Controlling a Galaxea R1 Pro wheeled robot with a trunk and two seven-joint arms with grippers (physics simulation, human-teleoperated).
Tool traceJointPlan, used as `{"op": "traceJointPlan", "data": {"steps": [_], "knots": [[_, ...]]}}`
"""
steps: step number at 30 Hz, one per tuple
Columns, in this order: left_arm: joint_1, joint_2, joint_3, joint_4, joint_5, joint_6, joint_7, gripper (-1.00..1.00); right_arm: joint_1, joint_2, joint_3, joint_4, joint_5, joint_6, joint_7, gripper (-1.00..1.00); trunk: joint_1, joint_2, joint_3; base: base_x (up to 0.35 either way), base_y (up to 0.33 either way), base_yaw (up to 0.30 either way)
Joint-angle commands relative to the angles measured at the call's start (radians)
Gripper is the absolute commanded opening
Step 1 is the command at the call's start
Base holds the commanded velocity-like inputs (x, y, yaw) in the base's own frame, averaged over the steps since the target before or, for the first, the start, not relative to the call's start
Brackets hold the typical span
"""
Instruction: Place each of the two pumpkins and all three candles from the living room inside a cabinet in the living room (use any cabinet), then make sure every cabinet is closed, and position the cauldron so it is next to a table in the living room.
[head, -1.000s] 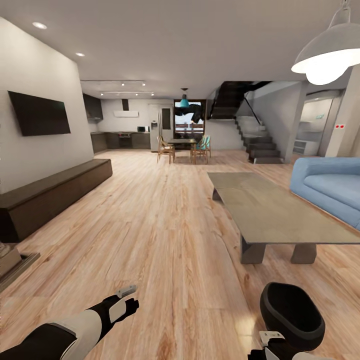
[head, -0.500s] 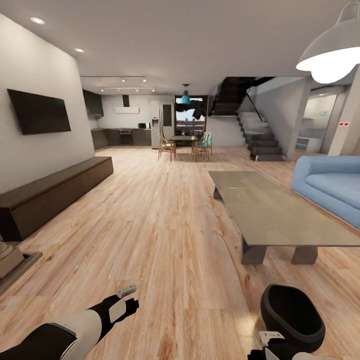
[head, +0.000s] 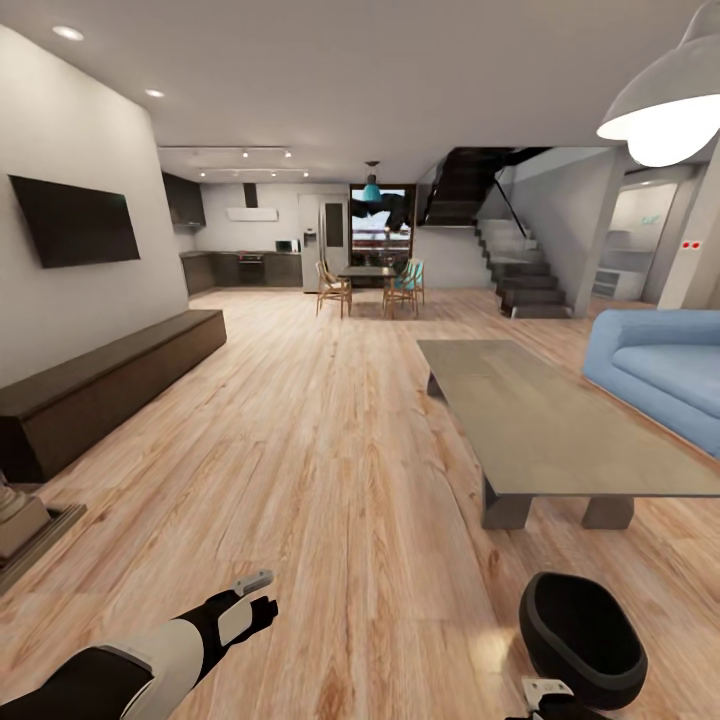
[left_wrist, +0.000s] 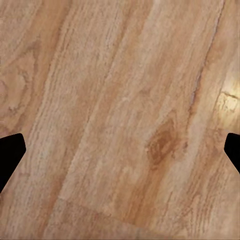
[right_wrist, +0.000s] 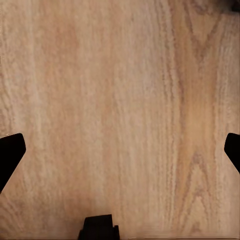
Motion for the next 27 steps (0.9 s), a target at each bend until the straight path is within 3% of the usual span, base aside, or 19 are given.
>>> {"op": "traceJointPlan", "data": {"steps": [1,17,20,24,27], "knots": [[-0.001,0.000,-0.008,0.001,0.008,0.002,0.002,1.00,0.001,0.000,0.008,0.000,-0.009,0.003,0.000,1.00,-0.004,0.007,0.002,0.000,0.000,0.000],[-0.001,0.000,-0.008,0.004,0.006,0.003,0.001,1.00,0.025,0.003,0.007,0.000,-0.011,0.004,-0.001,1.00,-0.065,0.119,0.052,0.000,0.000,0.000],[0.006,0.000,-0.009,0.007,0.006,0.004,0.001,1.00,0.063,0.003,0.007,0.000,-0.010,0.003,-0.003,1.00,-0.077,0.140,0.061,0.000,0.000,0.000],[0.067,0.002,-0.010,0.008,0.004,0.006,0.001,1.00,0.143,0.003,0.007,0.000,-0.009,0.003,-0.004,1.00,-0.092,0.168,0.074,0.000,0.000,0.000],[0.098,0.005,-0.010,0.009,0.004,0.007,0.001,1.00,0.169,0.003,0.006,0.000,-0.009,0.003,-0.003,1.00,-0.104,0.189,0.083,0.000,0.000,0.000]]}}
